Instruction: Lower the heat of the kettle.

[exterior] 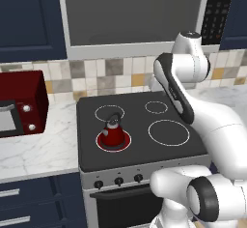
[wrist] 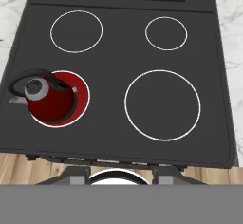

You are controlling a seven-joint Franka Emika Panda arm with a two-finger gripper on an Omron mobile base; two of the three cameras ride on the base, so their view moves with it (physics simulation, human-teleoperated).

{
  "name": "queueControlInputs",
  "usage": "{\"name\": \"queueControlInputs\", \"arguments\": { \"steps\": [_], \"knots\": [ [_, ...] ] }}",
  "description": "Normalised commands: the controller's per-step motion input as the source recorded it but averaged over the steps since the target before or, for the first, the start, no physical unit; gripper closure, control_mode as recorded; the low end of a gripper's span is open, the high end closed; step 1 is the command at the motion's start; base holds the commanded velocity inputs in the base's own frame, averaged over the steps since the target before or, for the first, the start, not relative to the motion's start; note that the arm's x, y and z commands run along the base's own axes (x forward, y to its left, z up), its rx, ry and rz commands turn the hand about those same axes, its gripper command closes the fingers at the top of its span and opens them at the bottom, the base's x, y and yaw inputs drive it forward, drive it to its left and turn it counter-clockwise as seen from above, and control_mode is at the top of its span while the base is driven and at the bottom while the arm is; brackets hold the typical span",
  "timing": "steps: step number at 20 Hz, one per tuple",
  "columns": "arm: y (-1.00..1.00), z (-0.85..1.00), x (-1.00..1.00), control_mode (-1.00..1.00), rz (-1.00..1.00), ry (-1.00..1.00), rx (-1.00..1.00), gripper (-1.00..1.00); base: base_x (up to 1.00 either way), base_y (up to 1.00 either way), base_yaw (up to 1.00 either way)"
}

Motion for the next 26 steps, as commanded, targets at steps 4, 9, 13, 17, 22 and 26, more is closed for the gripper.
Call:
{"name": "queueControlInputs", "arguments": {
  "steps": [4,9,13,17,22,26],
  "knots": [
    [0.00,0.00,-0.08,-1.00,0.00,-0.01,0.00,-1.00,0.00,0.00,0.00],
    [0.28,-0.09,-0.51,-1.00,0.00,-0.13,-0.05,-1.00,0.00,0.00,0.00],
    [0.79,-0.29,-0.60,-1.00,0.00,-0.05,-0.22,-1.00,0.00,0.00,0.00],
    [0.91,-0.33,-0.41,-1.00,0.02,0.03,-0.25,-1.00,0.00,0.00,0.00],
    [0.94,-0.36,-0.26,-1.00,0.16,0.03,-0.25,-1.00,0.00,0.00,0.00],
    [0.63,-0.36,-0.30,-1.00,0.29,0.00,-0.21,-1.00,0.00,0.00,0.00]
  ]
}}
